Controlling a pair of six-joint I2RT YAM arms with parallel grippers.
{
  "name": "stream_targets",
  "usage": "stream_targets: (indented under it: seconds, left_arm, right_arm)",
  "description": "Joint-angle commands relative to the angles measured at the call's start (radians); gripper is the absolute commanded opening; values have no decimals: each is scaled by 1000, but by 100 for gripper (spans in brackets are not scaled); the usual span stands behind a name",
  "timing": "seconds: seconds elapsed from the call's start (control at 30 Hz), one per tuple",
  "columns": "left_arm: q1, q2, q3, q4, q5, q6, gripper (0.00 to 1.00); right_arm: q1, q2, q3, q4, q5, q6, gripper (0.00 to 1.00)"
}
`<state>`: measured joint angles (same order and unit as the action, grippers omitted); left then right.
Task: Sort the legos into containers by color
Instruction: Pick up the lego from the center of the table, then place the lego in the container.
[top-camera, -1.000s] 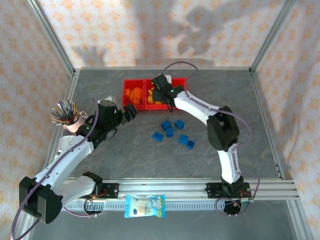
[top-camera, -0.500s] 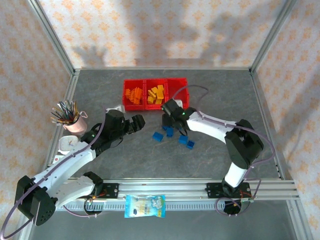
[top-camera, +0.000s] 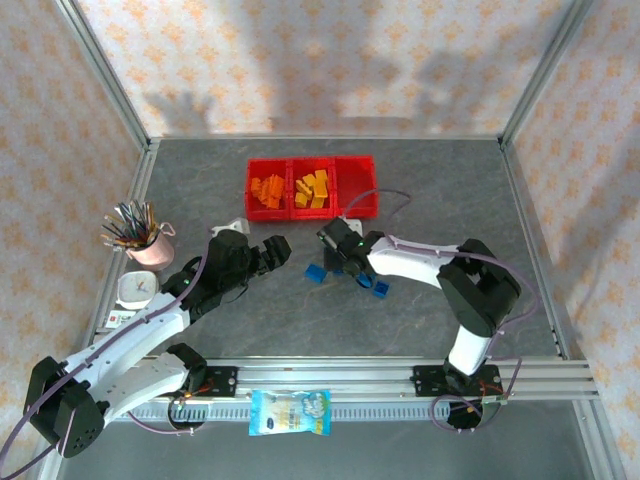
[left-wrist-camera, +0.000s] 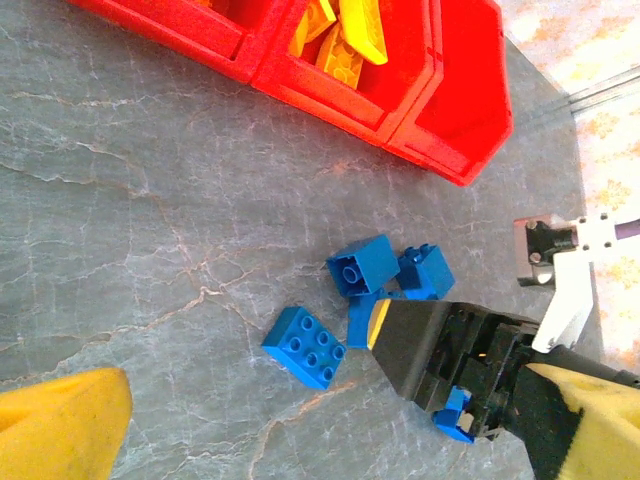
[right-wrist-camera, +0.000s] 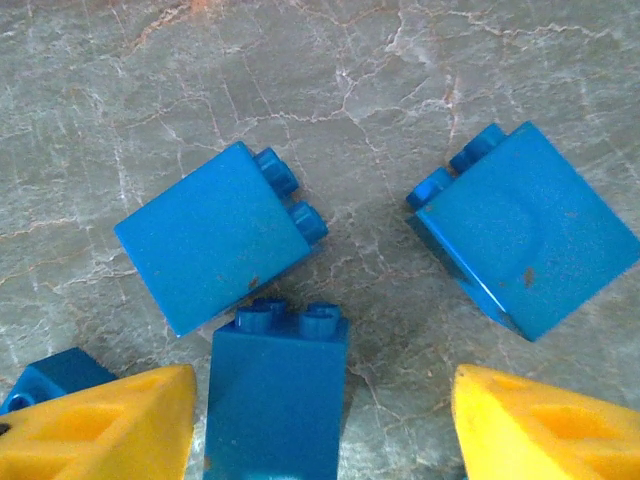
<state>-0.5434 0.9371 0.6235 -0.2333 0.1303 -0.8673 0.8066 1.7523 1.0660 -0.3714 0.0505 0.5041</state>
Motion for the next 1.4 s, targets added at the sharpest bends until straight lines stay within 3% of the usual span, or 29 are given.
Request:
stream_targets:
  seconds: [0.0,0.43,0.6,0.93,1.17,1.37]
  left_arm:
    - [-7,-21,-8,22,-35,-10,99]
    - [-7,-9,-4,23,-35,1,99]
    - [-7,12,23,17,-35,22,99]
    - [-6,96,113,19,-27,84,99]
    - [-6,176,203,19,-49,133,99]
    - [-3,240,260,28,-67,162,99]
  right_arm:
    - [4,26,26,20,11,4,63]
    - [5,39,38,30,12,-24,34]
    - [-8,-19,45,9,18,-29,29]
    - [-147,-71,175,-35,78,-118,29]
    - [-249,79,361,24,91,-174,29]
    - [-280,274,577,22,123,-226,30]
